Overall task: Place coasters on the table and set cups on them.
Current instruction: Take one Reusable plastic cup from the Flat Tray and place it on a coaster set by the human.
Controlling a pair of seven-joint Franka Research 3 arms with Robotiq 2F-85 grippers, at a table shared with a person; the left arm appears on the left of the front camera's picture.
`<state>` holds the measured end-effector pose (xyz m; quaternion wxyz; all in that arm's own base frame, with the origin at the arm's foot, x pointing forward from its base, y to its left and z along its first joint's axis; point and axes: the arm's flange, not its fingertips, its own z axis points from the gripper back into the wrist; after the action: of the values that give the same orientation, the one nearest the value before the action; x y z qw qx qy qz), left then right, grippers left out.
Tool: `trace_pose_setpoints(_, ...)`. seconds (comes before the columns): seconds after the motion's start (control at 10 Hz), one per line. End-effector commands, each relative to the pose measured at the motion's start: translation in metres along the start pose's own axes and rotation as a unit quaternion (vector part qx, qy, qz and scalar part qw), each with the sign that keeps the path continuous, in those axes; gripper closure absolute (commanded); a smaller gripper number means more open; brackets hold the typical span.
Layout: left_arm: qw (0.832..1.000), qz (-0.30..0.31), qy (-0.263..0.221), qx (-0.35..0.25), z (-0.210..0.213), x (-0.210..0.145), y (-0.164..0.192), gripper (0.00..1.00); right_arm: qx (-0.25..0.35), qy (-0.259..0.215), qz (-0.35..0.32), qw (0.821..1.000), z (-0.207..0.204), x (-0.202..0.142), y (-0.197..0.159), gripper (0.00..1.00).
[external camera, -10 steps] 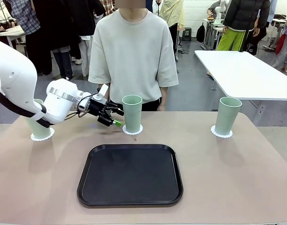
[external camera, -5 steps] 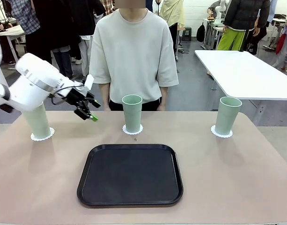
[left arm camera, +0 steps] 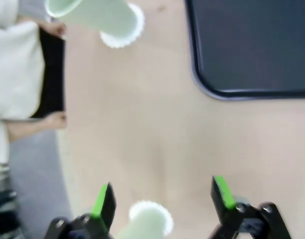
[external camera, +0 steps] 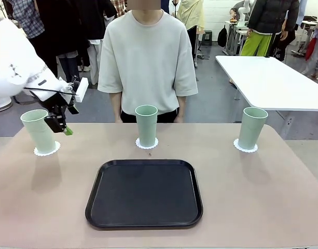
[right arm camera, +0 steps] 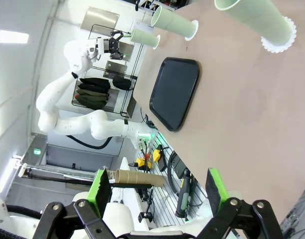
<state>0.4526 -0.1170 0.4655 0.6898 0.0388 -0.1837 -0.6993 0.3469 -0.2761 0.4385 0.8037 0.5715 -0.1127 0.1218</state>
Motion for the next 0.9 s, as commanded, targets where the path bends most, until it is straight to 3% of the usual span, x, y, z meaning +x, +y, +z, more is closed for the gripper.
trace_pose_setpoints(0.0, 0.999, 0.019, -0.001, -0.041, 0.03, 0.018, -0.01, 0.0, 0.001, -0.006, -0.004, 1.0, -0.002, -0.001, 0.002, 0.0)
trace_pose_setpoints(0.2, 0.998, 0.03, 0.0, -0.057, 0.038, 0.026, -0.019, 0.0, 0.001, -0.006, -0.004, 1.0, -0.002, -0.001, 0.002, 0.0)
trace_pose_setpoints(0.5, 0.985, 0.167, -0.035, -0.027, 0.031, 0.029, -0.002, 0.0, 0.001, -0.006, -0.004, 1.0, -0.002, -0.001, 0.002, 0.0)
trace_pose_setpoints(0.7, 0.971, 0.24, -0.013, -0.014, 0.028, 0.026, 0.006, 0.0, 0.001, -0.006, -0.004, 1.0, -0.002, -0.001, 0.002, 0.0)
trace_pose_setpoints(0.8, 0.986, 0.163, -0.021, -0.036, 0.035, 0.023, -0.004, 0.0, 0.001, -0.006, -0.004, 1.0, -0.002, -0.001, 0.002, 0.0)
